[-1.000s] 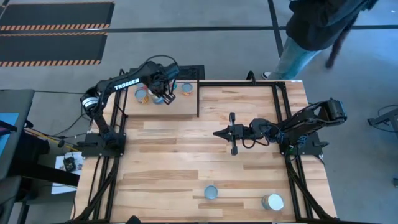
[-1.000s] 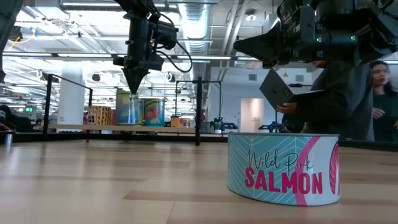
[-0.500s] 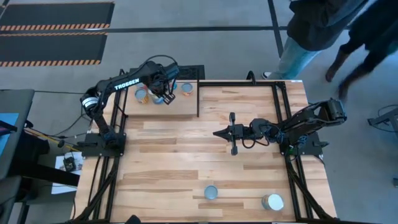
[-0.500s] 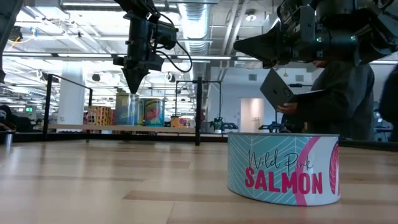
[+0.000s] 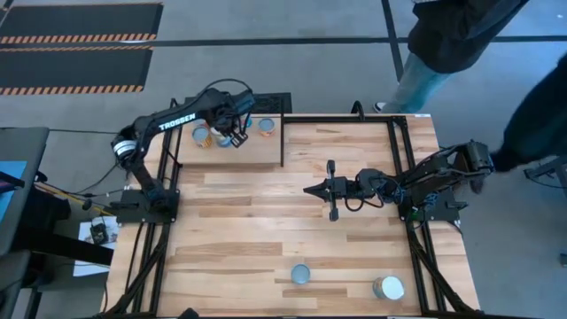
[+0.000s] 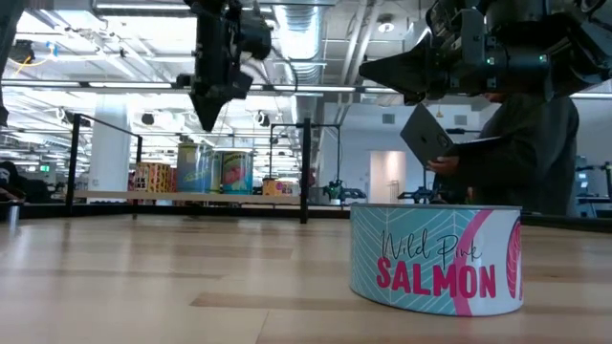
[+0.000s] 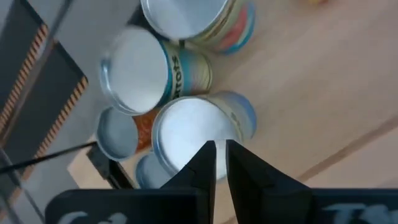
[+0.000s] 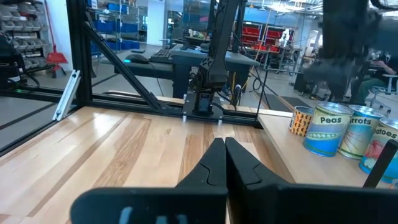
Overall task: Pick and place cans onto a shelf
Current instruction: Put the large canned tomatoes on the shelf aligned with the other large canned tomatoes
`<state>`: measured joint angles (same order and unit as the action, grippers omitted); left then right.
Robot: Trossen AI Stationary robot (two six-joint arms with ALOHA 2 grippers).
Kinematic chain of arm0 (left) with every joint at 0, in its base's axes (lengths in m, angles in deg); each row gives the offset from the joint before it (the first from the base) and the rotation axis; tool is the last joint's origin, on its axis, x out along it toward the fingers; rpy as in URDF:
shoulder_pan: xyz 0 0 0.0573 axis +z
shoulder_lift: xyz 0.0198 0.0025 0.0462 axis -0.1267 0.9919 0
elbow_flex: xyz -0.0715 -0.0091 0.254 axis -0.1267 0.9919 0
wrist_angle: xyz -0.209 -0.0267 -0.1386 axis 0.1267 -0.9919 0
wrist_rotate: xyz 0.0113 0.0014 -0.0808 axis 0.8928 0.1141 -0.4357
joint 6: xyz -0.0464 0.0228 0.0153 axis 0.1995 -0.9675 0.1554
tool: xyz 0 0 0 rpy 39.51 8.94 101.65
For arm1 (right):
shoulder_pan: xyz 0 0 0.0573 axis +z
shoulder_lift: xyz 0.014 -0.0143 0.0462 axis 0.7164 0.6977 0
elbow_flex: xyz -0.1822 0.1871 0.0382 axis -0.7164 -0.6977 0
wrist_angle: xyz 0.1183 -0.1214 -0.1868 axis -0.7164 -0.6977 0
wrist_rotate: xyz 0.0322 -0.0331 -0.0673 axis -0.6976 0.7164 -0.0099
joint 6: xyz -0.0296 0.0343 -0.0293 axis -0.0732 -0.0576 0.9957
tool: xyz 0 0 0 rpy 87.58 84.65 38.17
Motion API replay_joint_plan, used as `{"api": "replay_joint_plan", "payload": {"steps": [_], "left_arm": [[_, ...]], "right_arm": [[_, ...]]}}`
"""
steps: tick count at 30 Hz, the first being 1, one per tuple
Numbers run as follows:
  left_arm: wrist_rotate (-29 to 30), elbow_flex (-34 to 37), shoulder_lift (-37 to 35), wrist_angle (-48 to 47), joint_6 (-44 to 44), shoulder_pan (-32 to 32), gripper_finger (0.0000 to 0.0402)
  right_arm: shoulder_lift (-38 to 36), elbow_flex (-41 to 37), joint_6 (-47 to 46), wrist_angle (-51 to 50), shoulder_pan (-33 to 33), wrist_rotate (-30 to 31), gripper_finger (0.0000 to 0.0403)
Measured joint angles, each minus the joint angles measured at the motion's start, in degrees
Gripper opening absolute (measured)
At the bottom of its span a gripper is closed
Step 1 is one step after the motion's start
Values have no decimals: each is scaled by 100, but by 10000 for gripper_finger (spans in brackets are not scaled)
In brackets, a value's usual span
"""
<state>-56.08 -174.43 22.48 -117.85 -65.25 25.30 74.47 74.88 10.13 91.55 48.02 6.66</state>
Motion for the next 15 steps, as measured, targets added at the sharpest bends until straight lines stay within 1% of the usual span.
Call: {"api": "replay_joint_plan", "payload": {"steps": [3, 6, 9, 15], "left_arm": [[89, 0, -281, 156, 88, -313, 25], [251, 209, -706, 749, 126, -819, 25], [215, 795, -1176, 1704, 128, -1381, 25], [189, 2469, -2021, 4207, 98, -2592, 25]], "right_arm": [[0, 0, 0, 0, 0, 0, 6], [-1, 0, 0, 2, 0, 1, 6], [0, 0, -2, 3, 0, 3, 6], [0, 0, -77, -90, 0, 9, 6]]}}
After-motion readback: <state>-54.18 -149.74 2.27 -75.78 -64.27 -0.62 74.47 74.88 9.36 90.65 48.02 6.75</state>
